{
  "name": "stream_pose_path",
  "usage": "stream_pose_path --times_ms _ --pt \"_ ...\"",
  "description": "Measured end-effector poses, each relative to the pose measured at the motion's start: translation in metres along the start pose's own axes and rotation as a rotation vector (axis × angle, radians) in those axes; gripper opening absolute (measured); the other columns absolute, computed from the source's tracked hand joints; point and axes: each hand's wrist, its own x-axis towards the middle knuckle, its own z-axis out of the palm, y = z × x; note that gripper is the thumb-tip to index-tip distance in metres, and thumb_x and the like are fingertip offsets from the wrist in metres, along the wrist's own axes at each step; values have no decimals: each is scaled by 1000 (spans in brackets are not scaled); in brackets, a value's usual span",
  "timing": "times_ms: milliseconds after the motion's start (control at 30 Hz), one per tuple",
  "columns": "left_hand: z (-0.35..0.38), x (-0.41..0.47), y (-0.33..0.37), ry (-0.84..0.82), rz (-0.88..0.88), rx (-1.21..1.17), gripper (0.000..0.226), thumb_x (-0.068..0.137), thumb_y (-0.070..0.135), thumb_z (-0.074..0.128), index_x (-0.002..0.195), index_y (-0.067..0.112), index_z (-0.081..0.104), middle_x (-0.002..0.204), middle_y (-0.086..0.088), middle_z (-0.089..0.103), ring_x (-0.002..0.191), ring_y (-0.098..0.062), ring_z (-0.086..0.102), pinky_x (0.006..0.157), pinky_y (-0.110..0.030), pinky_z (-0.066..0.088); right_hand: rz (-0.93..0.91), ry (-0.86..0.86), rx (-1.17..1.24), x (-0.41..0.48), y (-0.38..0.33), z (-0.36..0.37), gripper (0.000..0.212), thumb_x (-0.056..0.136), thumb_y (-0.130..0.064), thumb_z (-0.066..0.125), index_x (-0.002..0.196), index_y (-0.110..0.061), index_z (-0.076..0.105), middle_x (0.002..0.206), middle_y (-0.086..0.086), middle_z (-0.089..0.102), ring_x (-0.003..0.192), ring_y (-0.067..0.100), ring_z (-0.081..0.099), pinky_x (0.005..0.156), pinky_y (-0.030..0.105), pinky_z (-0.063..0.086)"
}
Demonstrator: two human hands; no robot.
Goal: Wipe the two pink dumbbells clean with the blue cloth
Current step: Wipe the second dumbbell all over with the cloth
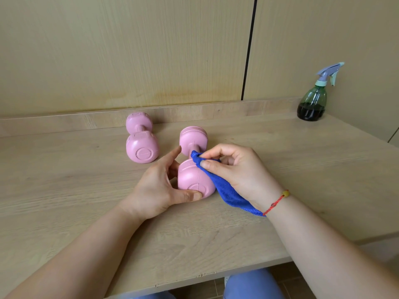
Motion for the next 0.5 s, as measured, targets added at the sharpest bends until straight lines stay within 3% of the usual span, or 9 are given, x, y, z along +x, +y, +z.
stream_pose_path --times_ms 133,233,500 --pt "0 1 1 -18 -10 20 115 53 9 95 148 26 32 100 -9 56 80 -1 57 76 -12 50 46 1 62 1 0 -5 8 85 -2 71 91 -7 72 73 -6 68 66 2 61 64 11 45" --pt "1 4 -1 -41 -6 34 115 51 17 95 148 24 34 94 5 55 83 -6 58 83 -20 51 85 11 45 -1 4 -15 7 86 -2 70 90 -8 70 74 -1 65 63 5 57 60 13 46" --pt "-1 5 -6 -55 -17 24 116 49 26 92 149 24 34 93 8 57 94 -24 62 91 -31 51 195 -7 24 -4 13 -27 5 86 -1 69 86 -6 67 83 19 67 67 20 64 60 24 56"
